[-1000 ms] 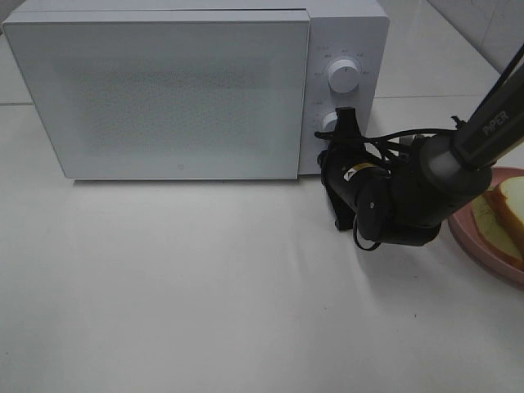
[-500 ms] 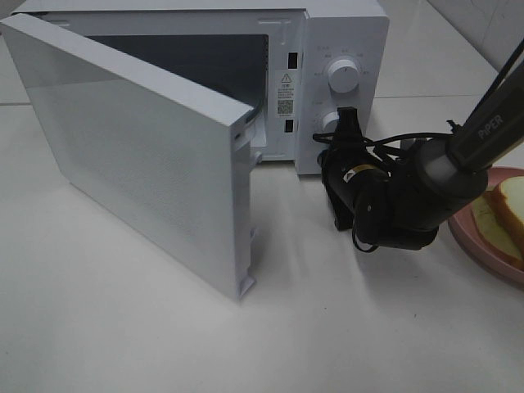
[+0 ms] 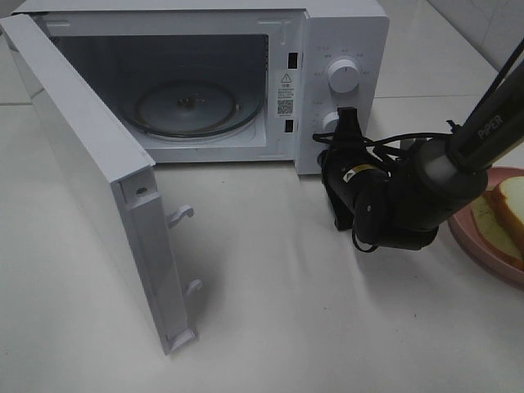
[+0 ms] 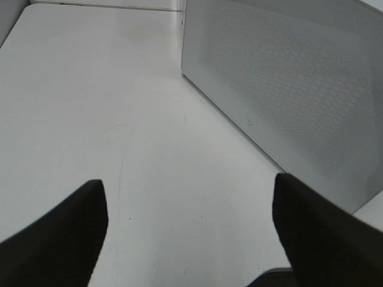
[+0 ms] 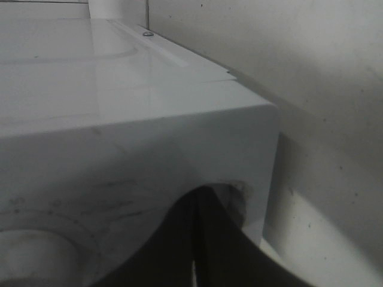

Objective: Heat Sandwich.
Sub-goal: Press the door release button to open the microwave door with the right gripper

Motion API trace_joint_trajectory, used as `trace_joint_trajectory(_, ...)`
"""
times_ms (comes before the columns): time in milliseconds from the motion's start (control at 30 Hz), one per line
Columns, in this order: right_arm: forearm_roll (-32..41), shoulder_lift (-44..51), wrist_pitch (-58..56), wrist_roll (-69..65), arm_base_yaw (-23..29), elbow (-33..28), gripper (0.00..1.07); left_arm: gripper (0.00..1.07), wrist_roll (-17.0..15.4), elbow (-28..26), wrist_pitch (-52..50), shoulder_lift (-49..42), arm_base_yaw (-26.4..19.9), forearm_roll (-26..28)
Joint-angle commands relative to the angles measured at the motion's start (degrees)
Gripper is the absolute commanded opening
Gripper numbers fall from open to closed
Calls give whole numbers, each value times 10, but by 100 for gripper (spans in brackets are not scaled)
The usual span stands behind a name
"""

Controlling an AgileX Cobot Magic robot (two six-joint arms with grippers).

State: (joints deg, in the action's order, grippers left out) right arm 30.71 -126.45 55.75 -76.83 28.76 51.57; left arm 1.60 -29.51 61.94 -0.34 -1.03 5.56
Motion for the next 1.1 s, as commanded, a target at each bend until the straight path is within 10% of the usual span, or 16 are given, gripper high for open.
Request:
trace_joint_trajectory(33, -1, 0, 133, 7, -21, 33, 1, 73, -3, 1, -7, -2, -1, 1)
trace_joint_trajectory(1100, -51, 56, 62, 5, -19, -79, 1, 73, -3, 1, -7, -2, -1, 1)
